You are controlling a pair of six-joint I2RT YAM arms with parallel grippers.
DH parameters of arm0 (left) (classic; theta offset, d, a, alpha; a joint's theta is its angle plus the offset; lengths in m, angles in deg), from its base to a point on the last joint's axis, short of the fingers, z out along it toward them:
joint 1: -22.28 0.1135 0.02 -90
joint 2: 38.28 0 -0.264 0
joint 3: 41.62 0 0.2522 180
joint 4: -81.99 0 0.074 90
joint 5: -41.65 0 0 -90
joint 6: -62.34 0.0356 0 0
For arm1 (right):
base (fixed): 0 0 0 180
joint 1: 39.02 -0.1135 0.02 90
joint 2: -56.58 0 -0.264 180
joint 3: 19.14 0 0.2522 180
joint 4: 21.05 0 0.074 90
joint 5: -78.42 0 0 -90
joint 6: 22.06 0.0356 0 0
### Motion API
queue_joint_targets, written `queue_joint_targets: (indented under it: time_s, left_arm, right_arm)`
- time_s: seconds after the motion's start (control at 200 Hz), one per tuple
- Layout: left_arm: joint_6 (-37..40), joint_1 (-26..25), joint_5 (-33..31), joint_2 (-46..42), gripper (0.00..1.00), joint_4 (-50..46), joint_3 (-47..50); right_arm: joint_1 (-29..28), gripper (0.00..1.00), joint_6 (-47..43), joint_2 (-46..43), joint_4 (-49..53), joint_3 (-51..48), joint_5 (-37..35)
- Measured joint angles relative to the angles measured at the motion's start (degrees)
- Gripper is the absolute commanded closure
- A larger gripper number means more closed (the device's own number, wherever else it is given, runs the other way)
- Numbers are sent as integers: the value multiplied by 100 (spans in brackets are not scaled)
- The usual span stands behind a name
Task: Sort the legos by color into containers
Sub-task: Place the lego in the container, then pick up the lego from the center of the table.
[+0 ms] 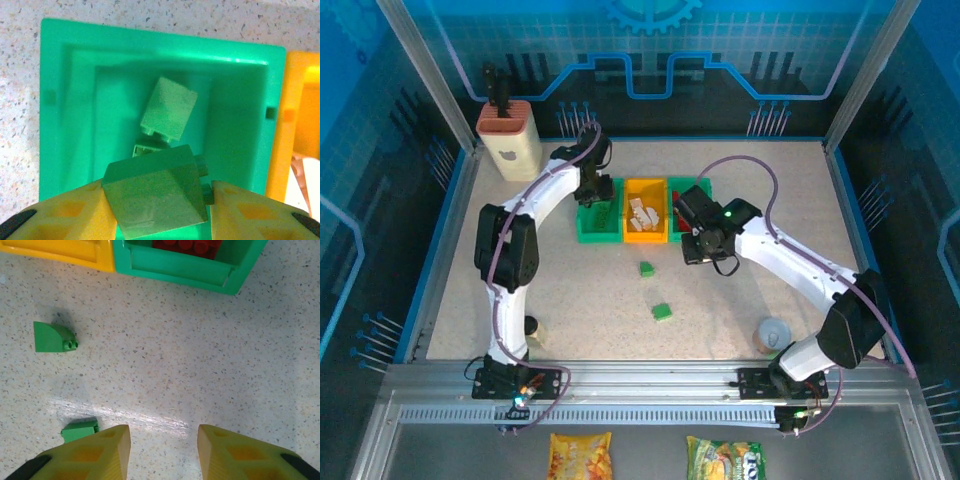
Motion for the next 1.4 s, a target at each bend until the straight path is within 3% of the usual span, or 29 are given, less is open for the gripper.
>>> queue_joint_targets:
  time_s: [0.325, 0.585, 1.091, 1.401]
  left_arm:
    - [216, 151, 61, 695, 51, -219, -739]
    - [271, 201, 85, 767, 44, -243, -861]
    - [269, 201, 105, 717, 40, -334, -879]
    - [245, 87, 195, 31, 42, -369, -396]
  right_arm:
    - [0, 58, 68, -251, 160, -66, -96]
    - [0, 58, 144, -315, 201, -149, -151]
    - [0, 58, 166, -341, 208, -153, -157]
    - [0, 58, 166, -341, 129, -251, -153]
